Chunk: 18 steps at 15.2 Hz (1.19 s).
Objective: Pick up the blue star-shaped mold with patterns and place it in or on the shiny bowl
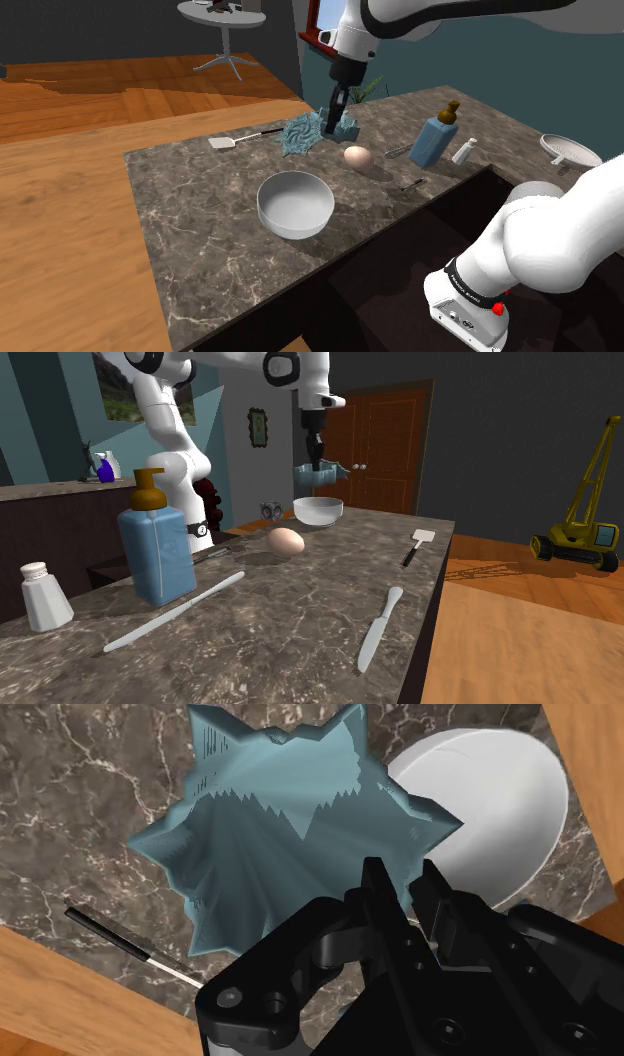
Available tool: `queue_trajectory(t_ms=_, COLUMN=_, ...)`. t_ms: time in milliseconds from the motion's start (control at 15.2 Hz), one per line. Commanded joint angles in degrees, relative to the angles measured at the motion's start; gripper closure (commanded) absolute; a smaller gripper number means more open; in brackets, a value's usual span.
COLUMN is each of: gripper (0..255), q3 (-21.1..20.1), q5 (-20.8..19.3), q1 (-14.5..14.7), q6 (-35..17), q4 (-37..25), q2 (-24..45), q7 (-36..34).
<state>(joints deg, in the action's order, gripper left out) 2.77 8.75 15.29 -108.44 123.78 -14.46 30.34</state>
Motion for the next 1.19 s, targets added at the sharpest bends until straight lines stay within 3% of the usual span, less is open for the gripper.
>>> queue_trajectory(t_ms=0, gripper=255, q3=-1.9, q5=0.5, q1=1.2, q6=-0.3, q4=1.6, q2=-1.8, q7=-3.0)
queue_trajectory(t_ms=528, gripper=255, q3=-9.5, q5=3.0, q1=5.9, q6=-0.8, q4=4.0, q2=-5.5, q7=-14.1)
queue_trajectory(t_ms=1122, gripper=255, q3=-9.9, q5=3.6, q1=6.1, q6=-7.8, q4=9.7, q2=-4.1, q7=-13.1)
